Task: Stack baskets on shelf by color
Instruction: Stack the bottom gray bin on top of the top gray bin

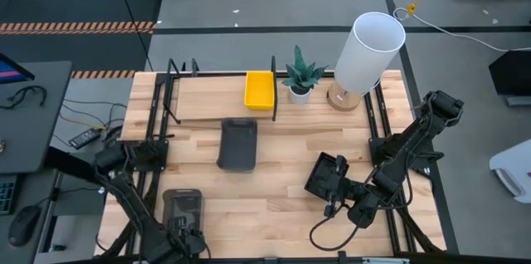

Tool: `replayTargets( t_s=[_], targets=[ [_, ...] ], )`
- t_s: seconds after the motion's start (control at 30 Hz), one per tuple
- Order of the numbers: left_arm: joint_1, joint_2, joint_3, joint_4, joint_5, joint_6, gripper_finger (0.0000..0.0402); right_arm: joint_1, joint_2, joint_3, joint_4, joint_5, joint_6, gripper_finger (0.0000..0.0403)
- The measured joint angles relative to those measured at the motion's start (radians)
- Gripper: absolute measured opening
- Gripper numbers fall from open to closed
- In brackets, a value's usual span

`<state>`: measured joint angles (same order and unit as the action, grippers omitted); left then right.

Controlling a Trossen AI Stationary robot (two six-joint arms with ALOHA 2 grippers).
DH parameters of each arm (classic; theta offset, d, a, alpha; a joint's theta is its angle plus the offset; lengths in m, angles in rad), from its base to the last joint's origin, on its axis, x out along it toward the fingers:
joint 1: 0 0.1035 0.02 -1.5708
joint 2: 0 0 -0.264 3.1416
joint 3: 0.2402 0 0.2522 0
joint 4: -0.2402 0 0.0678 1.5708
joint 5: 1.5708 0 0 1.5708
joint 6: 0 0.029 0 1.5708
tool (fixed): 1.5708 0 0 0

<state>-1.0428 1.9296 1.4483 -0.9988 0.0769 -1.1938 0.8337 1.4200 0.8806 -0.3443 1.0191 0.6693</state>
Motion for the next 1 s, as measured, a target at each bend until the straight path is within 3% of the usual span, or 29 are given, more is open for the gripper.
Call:
replayTargets(
  t_s=[0.2, 0.43, 0.6, 0.8, 1.0],
  targets=[
    [0.006, 0.069, 0.0, -0.007, 0.029, 0.088, 0.0154, 0.0, 0.0, 0.0, 0.003, 0.0, 0.0, 0.0085],
    [0.048, 0.061, 0.0, -0.086, 0.095, 0.185, 0.0015, 0.0, 0.0, 0.0, 0.008, 0.0, 0.0, 0.0085],
    [0.087, 0.026, 0.069, -0.277, 0.053, 0.24, 0.0012, 0.0, 0.0, 0.0, 0.008, 0.0, 0.0, 0.0085],
    [0.152, 0.005, 0.214, -0.577, -0.093, 0.286, 0.0006, 0.0, 0.0, 0.0, 0.01, 0.0, -0.004, 0.0085],
    [0.254, -0.006, 0.286, -0.574, -0.262, 0.413, 0.0005, 0.0, 0.0, 0.0, 0.02, 0.0, -0.016, 0.0085]
  ],
)
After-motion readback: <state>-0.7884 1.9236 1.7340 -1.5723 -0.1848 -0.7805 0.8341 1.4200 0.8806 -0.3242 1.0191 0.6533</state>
